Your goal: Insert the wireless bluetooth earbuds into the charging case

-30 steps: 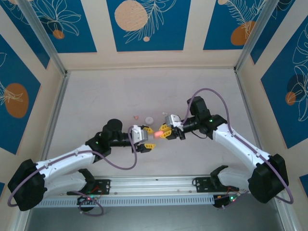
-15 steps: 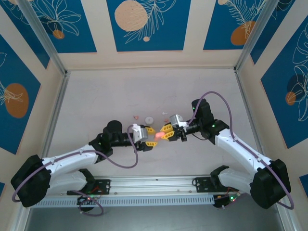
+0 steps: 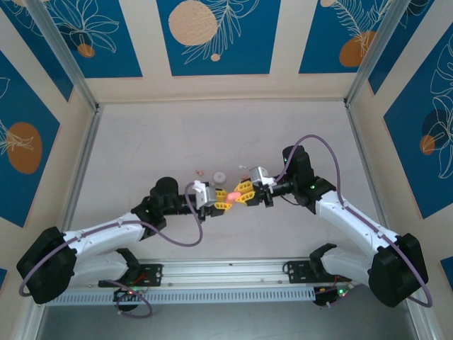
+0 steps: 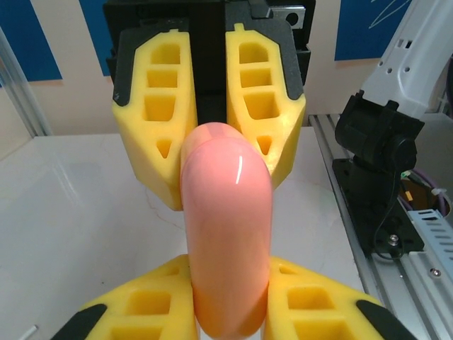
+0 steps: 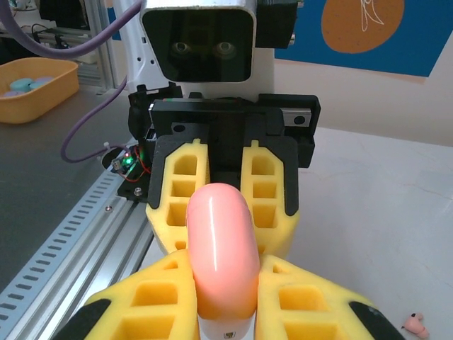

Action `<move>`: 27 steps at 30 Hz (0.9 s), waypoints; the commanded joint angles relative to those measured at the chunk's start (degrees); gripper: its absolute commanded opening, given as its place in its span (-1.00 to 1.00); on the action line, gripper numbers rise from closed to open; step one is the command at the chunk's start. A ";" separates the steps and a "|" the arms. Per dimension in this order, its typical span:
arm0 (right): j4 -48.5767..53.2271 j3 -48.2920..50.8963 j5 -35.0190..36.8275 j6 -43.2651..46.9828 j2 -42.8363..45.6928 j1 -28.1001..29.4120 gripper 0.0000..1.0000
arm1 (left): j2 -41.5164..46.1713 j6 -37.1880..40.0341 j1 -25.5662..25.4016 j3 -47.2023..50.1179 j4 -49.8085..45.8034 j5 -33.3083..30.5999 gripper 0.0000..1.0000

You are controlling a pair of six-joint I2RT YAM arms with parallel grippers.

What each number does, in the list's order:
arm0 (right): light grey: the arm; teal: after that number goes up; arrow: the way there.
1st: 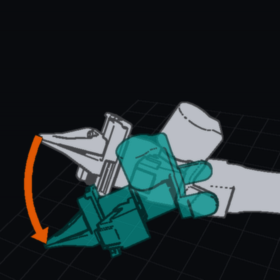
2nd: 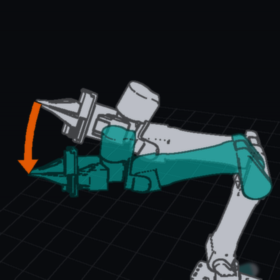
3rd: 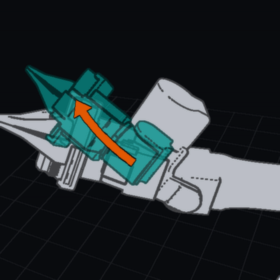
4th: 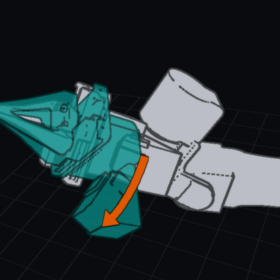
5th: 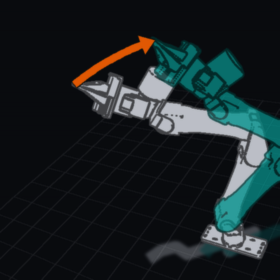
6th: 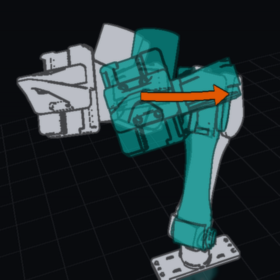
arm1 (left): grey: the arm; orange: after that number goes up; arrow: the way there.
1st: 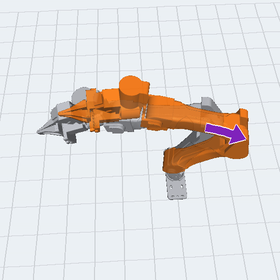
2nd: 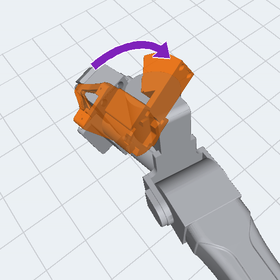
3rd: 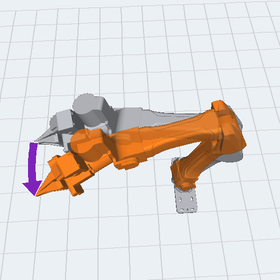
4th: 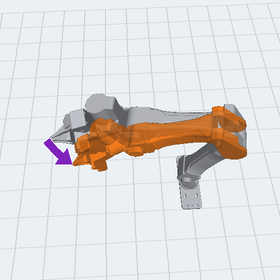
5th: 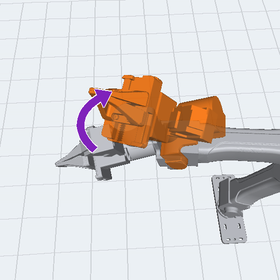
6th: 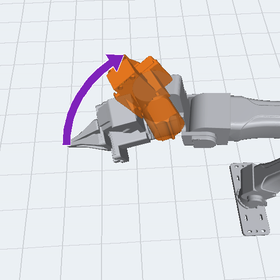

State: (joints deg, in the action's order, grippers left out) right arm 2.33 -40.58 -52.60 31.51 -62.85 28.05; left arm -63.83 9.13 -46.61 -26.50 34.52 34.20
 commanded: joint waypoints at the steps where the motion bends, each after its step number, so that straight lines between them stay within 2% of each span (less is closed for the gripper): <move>1: 1.01 0.57 0.01 0.34 0.22 0.50 -0.72 | 1.77 1.23 0.16 -0.09 -1.04 -0.40 -0.65; 4: 7.21 -0.90 3.86 3.45 1.69 0.50 -0.37 | 4.76 5.70 0.13 -1.87 -12.14 -4.96 -0.66; 6: 11.56 -1.96 8.21 5.90 3.54 0.72 -0.24 | 6.68 9.17 0.03 -3.46 -20.87 -8.36 -0.66; 10: 19.44 -4.22 19.01 11.94 5.76 3.72 -0.16 | 8.29 15.72 0.01 -7.26 -36.97 -14.06 -0.66; 14: 22.08 -5.75 27.74 15.63 4.67 8.45 -0.12 | 6.86 18.57 -0.47 -10.68 -45.23 -16.94 -0.66; 20: 22.07 -8.84 28.83 17.20 -1.18 12.34 -0.06 | 2.74 20.42 -1.63 -14.53 -50.86 -17.84 -0.66; 27: 20.67 -10.73 23.94 17.67 -7.08 13.26 -0.06 | 3.22 20.68 -2.08 -14.65 -50.69 -16.79 -0.66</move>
State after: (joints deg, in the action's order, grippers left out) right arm 22.39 -49.32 -25.76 47.83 -68.99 40.93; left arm -61.63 28.42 -48.03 -39.59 -14.63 17.04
